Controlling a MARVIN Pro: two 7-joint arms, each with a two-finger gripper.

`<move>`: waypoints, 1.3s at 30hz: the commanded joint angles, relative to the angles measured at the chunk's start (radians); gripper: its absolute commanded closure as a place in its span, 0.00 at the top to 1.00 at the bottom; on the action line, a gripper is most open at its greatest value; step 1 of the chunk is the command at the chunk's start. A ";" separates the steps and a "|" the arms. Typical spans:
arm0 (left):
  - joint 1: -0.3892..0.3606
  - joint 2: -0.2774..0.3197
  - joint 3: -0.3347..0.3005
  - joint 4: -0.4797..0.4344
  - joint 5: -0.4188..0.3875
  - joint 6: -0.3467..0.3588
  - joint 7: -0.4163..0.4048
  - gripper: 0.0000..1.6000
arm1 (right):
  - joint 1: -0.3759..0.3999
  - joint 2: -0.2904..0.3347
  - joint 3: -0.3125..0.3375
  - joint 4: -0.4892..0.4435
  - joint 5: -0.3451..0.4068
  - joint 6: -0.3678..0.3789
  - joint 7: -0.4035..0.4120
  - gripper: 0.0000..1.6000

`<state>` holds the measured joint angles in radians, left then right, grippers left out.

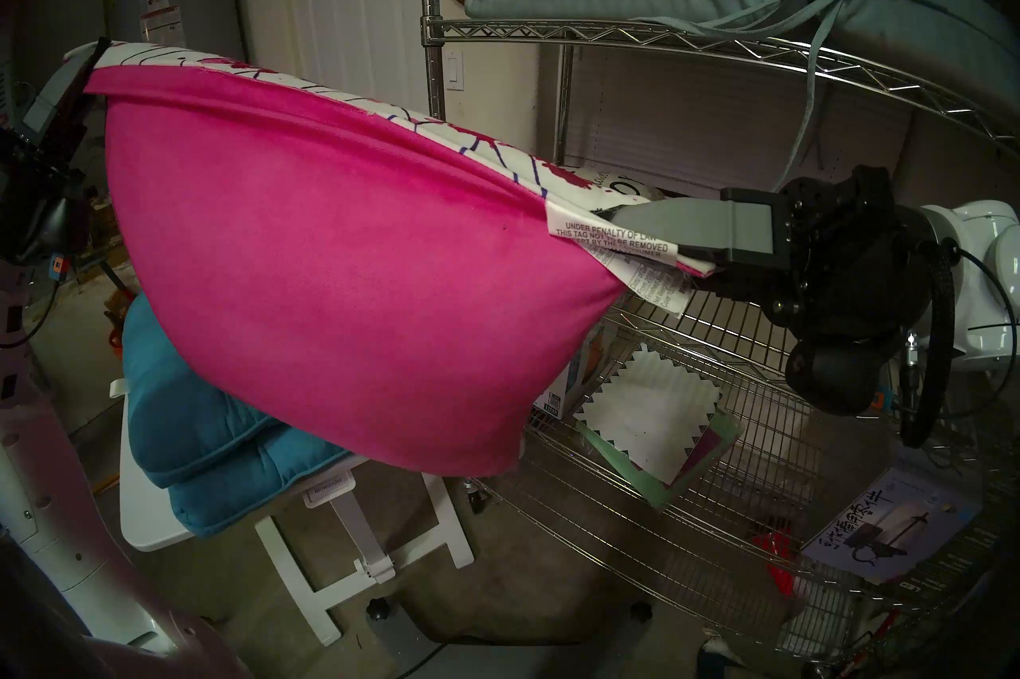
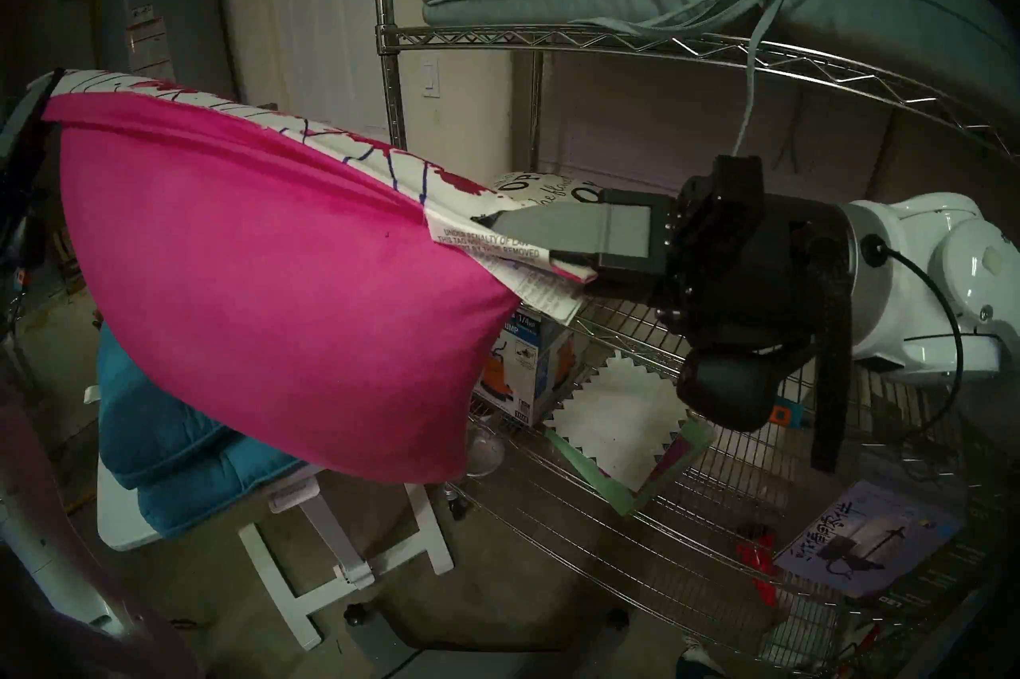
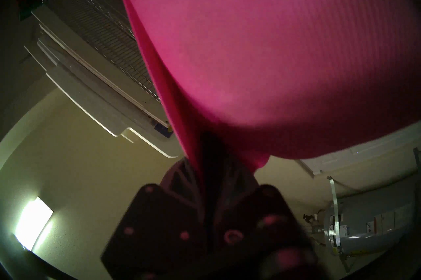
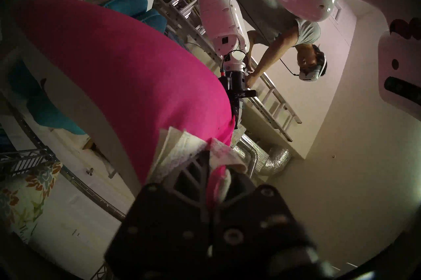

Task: Take cushion off the shelf

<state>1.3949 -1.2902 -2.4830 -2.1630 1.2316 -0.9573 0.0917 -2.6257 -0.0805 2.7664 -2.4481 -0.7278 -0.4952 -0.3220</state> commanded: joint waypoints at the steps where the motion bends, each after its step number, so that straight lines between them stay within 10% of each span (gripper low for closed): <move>1: -0.049 0.038 -0.083 0.093 0.005 0.045 -0.015 0.00 | 0.011 -0.020 0.007 0.005 0.011 0.028 0.031 0.00; 17: -0.090 0.087 -0.110 0.163 -0.003 0.045 -0.009 0.00 | 0.036 -0.020 0.025 0.005 0.059 0.058 0.046 0.00; 39: -0.182 0.223 -0.324 0.396 0.031 0.109 -0.078 0.00 | 0.044 -0.020 0.022 0.005 0.099 0.040 0.069 0.00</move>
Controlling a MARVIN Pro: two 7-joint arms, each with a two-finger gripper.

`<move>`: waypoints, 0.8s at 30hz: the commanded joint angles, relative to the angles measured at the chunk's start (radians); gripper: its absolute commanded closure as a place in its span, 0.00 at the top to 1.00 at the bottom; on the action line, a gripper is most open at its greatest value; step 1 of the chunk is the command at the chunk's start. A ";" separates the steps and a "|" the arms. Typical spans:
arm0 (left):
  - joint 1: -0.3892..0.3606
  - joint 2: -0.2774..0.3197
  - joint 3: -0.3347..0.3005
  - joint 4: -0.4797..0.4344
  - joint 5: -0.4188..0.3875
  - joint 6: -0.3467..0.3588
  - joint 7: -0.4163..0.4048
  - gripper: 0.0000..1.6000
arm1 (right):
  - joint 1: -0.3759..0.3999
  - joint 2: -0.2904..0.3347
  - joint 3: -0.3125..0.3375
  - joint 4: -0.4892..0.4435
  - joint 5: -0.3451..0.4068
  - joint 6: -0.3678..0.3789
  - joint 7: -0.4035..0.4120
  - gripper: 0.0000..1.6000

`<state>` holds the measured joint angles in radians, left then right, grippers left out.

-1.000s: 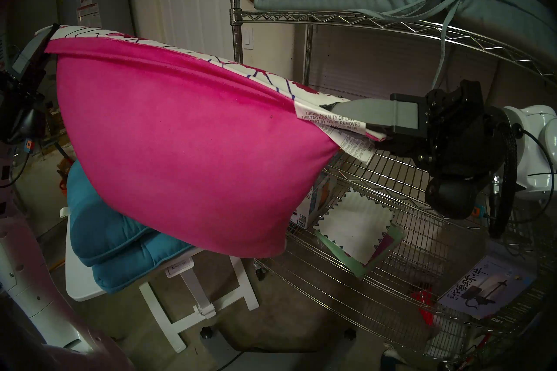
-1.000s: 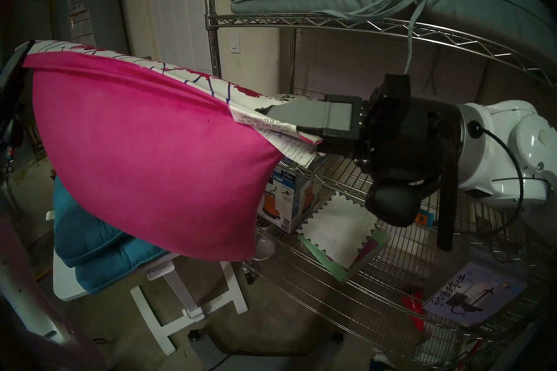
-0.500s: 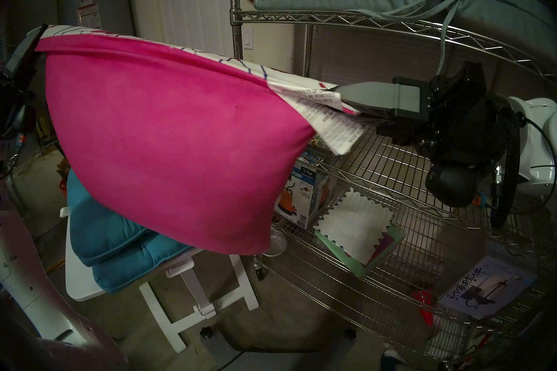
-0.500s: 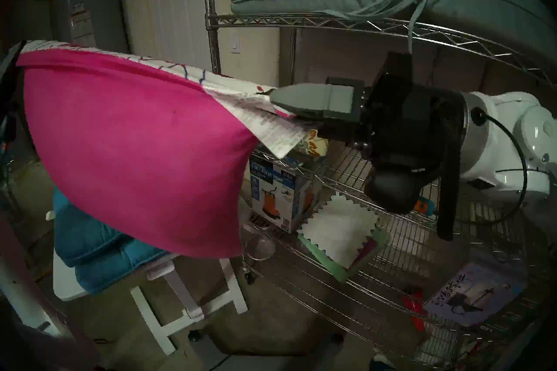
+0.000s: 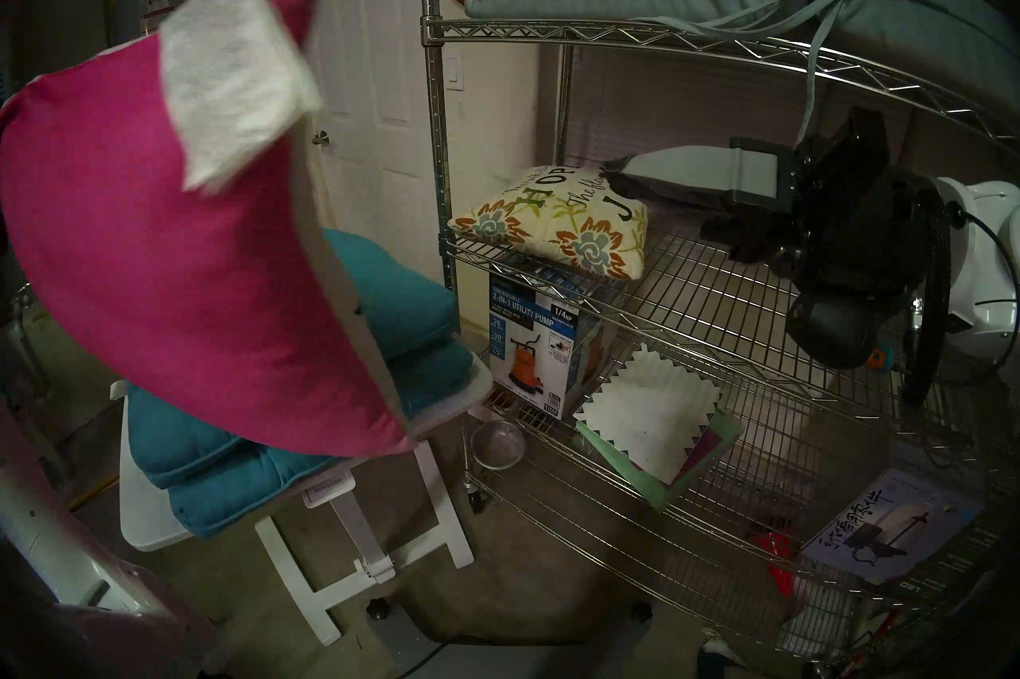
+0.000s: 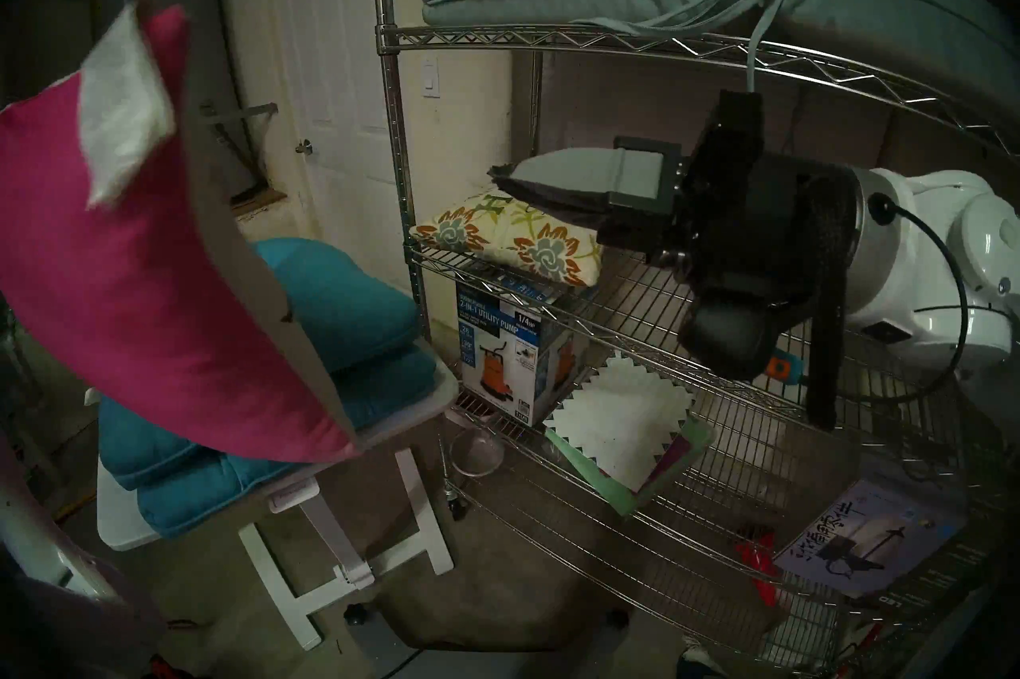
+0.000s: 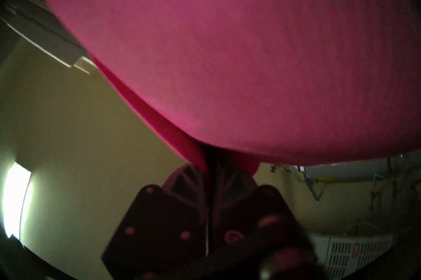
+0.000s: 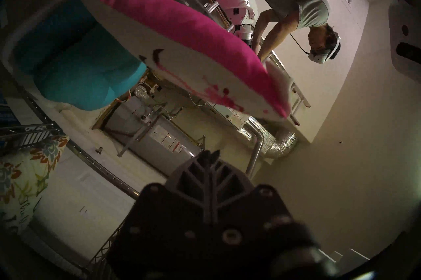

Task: Take cushion off the shelf

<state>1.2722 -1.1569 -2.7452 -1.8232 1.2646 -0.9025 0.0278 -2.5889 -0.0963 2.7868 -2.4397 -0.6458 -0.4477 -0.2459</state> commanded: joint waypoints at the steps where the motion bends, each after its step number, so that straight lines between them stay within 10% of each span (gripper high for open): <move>1: -0.064 0.101 -0.066 0.068 0.000 0.058 -0.020 0.00 | 0.007 -0.004 0.001 -0.004 0.019 -0.008 -0.007 0.00; 24: -0.229 0.235 0.136 0.366 0.046 0.154 -0.187 0.00 | -0.142 -0.101 -0.212 -0.004 0.062 -0.191 -0.039 0.00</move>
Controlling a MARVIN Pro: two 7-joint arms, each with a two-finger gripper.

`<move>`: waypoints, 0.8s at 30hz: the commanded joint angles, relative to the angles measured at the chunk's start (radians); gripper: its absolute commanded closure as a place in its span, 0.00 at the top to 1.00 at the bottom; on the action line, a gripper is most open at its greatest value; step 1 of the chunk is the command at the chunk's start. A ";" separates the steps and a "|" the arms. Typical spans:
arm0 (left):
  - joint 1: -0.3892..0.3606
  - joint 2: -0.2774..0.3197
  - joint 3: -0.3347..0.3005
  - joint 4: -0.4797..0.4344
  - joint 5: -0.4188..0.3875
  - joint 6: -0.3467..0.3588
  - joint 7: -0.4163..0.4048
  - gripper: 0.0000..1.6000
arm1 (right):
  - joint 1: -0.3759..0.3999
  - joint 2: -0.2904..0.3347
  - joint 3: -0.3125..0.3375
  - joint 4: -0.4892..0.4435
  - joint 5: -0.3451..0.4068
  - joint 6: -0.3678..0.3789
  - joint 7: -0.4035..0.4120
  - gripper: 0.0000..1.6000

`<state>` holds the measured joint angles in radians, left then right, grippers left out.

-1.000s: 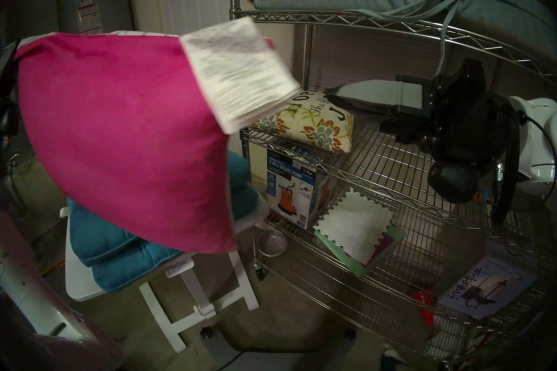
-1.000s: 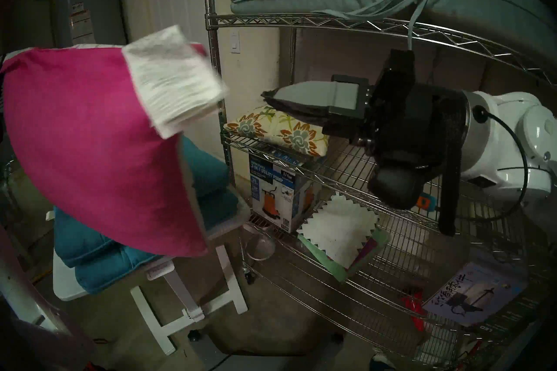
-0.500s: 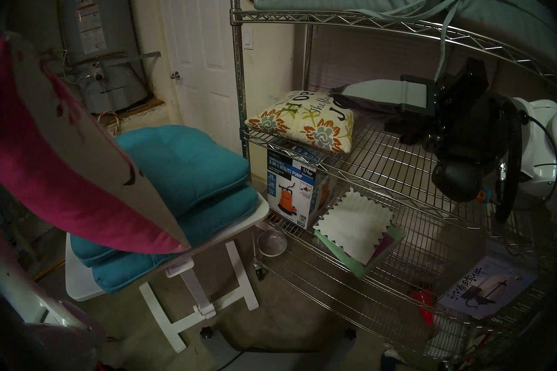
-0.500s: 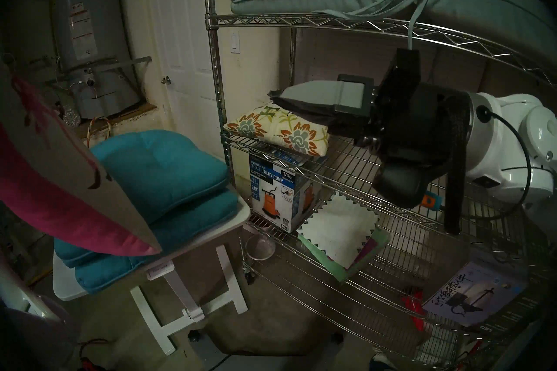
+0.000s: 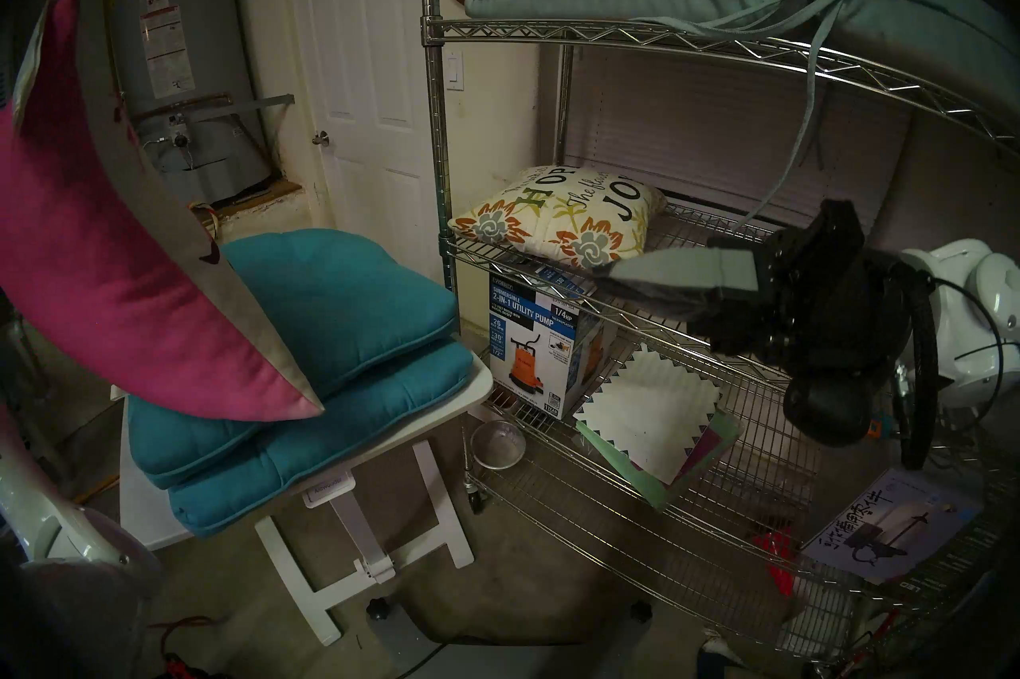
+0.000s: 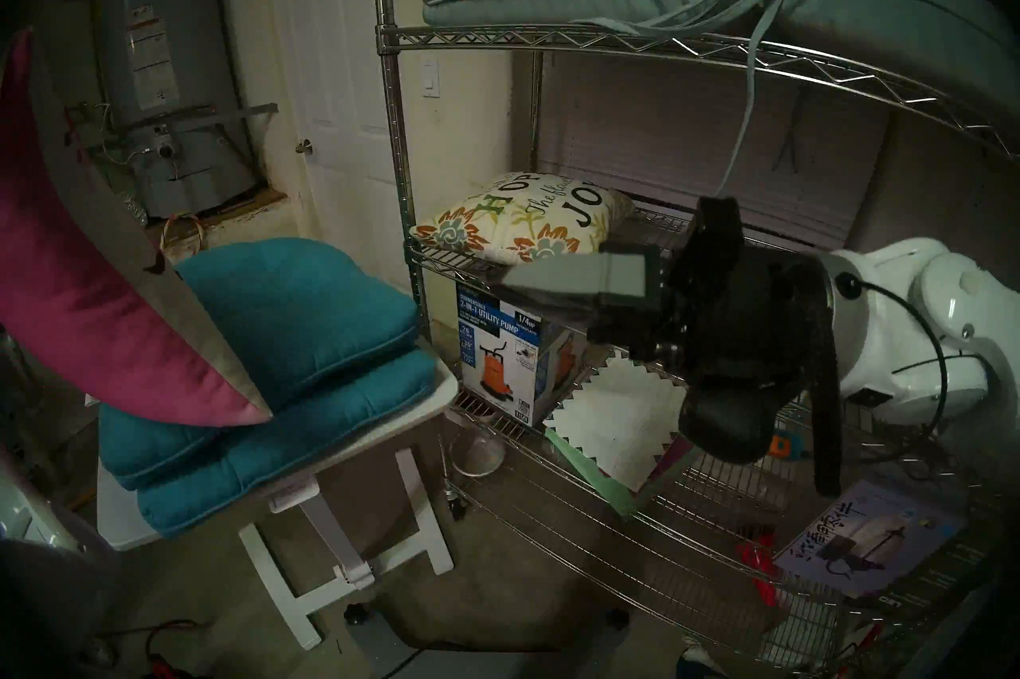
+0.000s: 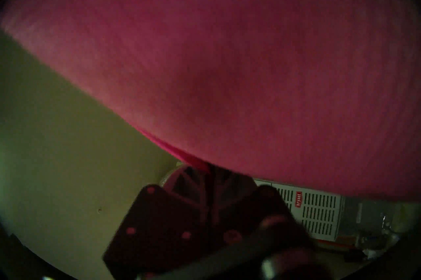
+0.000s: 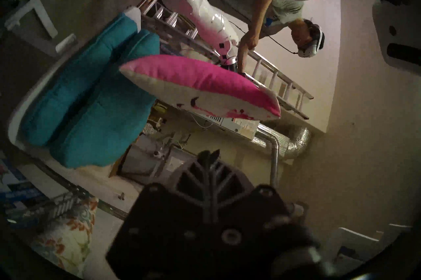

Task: Take cushion off the shelf

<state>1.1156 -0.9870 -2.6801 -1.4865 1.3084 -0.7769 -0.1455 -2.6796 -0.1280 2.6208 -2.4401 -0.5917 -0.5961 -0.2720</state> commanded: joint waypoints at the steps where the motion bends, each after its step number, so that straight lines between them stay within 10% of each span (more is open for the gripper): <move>1: -0.079 0.066 0.084 0.038 0.003 0.031 -0.018 0.00 | -0.055 -0.080 -0.054 -0.003 0.008 -0.050 -0.013 0.00; 24: -0.232 0.070 0.345 0.242 0.036 0.113 -0.110 0.00 | -0.166 -0.343 -0.161 0.060 -0.003 -0.164 -0.018 0.00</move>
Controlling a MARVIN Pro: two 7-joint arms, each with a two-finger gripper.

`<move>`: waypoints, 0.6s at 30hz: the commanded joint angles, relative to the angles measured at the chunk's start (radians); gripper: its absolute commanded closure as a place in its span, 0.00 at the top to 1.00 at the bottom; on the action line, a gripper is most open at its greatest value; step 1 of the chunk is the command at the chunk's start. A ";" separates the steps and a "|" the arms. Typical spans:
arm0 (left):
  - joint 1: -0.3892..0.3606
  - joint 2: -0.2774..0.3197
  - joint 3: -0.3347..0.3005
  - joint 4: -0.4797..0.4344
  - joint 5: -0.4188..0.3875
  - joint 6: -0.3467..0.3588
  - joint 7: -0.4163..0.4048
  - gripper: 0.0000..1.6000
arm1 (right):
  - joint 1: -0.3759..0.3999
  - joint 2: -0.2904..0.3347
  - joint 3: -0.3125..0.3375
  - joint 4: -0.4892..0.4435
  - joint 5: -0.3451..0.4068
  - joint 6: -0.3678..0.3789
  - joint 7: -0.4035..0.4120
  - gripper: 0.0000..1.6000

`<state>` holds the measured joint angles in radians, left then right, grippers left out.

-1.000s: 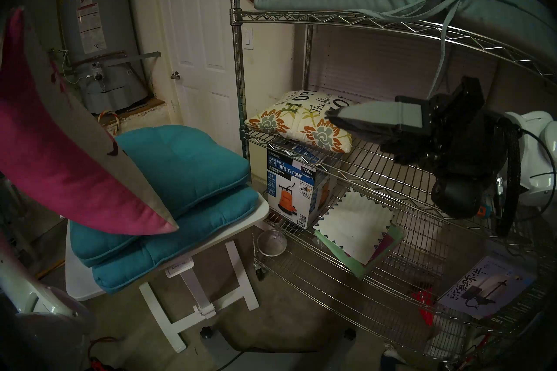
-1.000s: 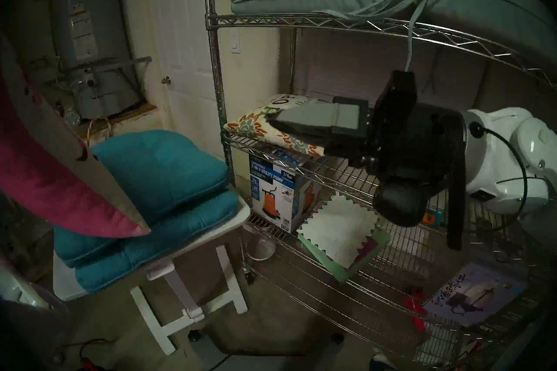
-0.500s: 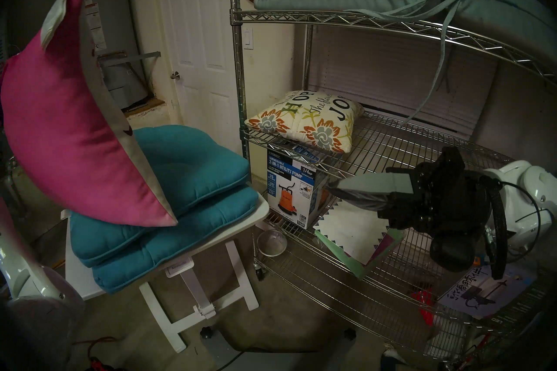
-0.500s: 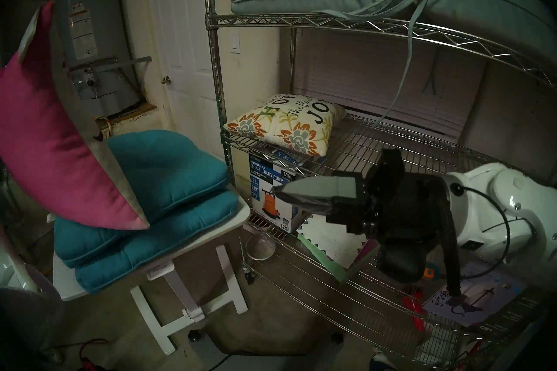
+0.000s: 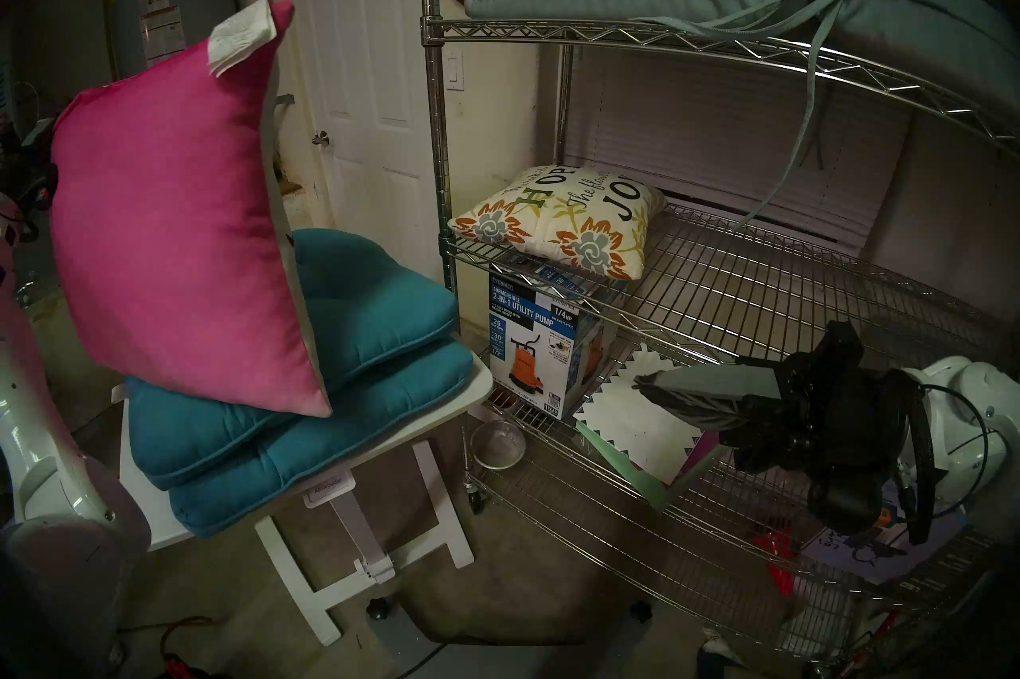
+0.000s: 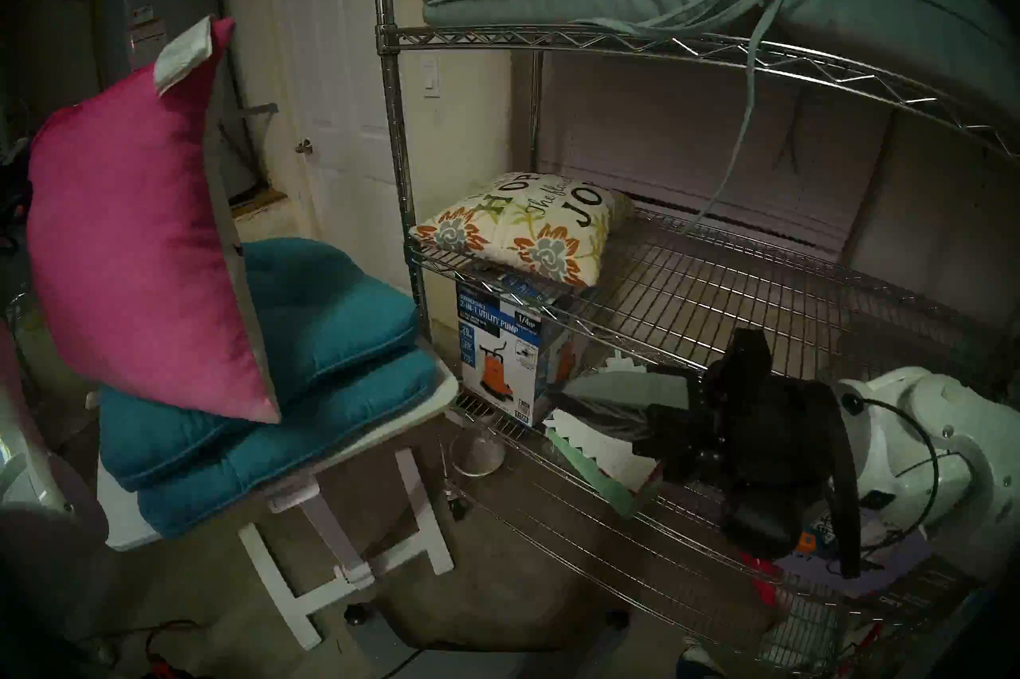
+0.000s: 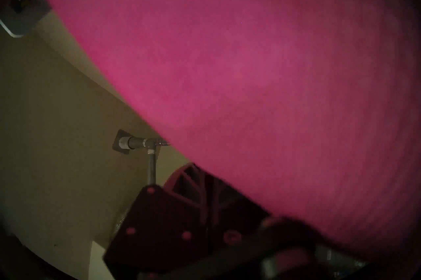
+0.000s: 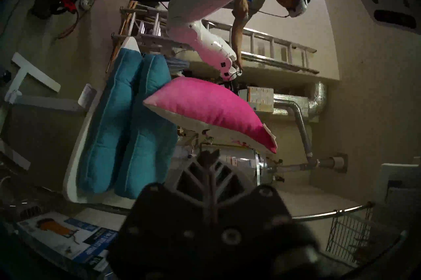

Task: Take cushion off the shelf

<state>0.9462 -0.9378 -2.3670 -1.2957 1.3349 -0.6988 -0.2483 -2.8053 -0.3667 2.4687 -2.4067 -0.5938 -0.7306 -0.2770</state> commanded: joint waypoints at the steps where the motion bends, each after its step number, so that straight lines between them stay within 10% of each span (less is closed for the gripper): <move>1: -0.068 0.021 0.036 0.064 0.012 0.040 -0.010 0.00 | -0.045 -0.116 -0.011 0.033 -0.001 -0.035 -0.014 0.00; 18: -0.170 0.050 0.097 0.257 0.060 0.112 -0.047 0.00 | -0.075 -0.320 0.008 0.103 -0.012 -0.161 -0.045 0.00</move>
<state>0.8413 -0.9189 -2.2837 -1.0804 1.3866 -0.6172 -0.2993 -2.8752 -0.5810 2.4570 -2.3058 -0.6019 -0.8368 -0.2952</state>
